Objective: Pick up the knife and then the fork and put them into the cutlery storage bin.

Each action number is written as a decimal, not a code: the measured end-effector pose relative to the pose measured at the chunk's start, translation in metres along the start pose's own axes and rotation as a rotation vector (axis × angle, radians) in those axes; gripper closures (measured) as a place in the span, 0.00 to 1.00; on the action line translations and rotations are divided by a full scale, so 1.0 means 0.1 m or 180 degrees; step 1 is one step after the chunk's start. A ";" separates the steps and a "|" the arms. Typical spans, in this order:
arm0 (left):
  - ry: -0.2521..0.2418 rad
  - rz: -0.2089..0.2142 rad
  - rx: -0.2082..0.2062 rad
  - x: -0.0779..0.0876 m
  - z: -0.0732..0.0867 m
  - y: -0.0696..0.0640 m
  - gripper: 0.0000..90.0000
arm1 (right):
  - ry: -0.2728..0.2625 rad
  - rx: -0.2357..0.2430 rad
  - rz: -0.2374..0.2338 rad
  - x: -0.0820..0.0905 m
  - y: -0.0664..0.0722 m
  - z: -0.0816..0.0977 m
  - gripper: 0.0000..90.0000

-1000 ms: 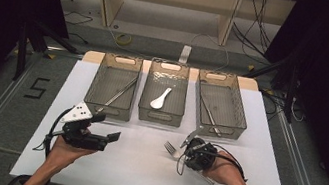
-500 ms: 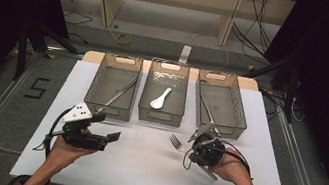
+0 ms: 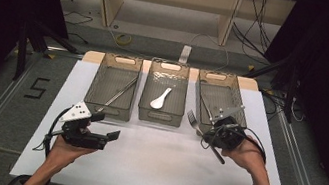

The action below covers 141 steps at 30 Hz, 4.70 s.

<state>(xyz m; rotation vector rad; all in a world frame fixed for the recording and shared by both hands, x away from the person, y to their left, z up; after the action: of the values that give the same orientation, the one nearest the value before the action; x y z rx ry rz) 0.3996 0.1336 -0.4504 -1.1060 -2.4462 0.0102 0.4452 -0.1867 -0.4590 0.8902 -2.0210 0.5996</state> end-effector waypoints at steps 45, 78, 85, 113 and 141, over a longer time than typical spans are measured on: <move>-0.0057 -0.0008 0.0043 0.01 -0.02 0.01 0.15 | -0.0219 -0.0936 0.0473 -0.04 -1.28 -0.73 0.95; -0.0054 -0.0016 0.0050 0.01 -0.01 0.02 0.15 | -0.0047 -0.1228 0.0482 -0.49 -1.36 -0.37 0.95; -0.0055 -0.0018 0.0052 0.01 -0.01 0.02 0.15 | -0.0008 -0.1231 0.0453 -0.55 -1.34 -0.34 0.95; -0.0048 -0.0020 0.0057 0.01 -0.01 0.02 0.15 | -0.0175 -0.1257 0.0441 -0.41 -1.19 -0.44 0.47; -0.0047 -0.0010 0.0060 0.01 -0.01 0.02 0.15 | -0.1117 -0.1102 0.0193 -0.01 -0.32 -0.50 0.30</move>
<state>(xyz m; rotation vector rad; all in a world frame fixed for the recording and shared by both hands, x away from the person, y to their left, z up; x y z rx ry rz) 0.4006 0.1356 -0.4492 -1.0978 -2.4558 0.0407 0.4952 -0.1728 -0.4293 0.7635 -2.3785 0.1169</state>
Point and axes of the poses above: each handheld gripper's, and its own axes: x roughly backward along the jaws, z roughly out of its underside, y roughly to its left, the point moved 9 cm from there along -x, roughly forward along the jaws, and after that the axes turned 4 degrees about z, right-handed, at the moved point
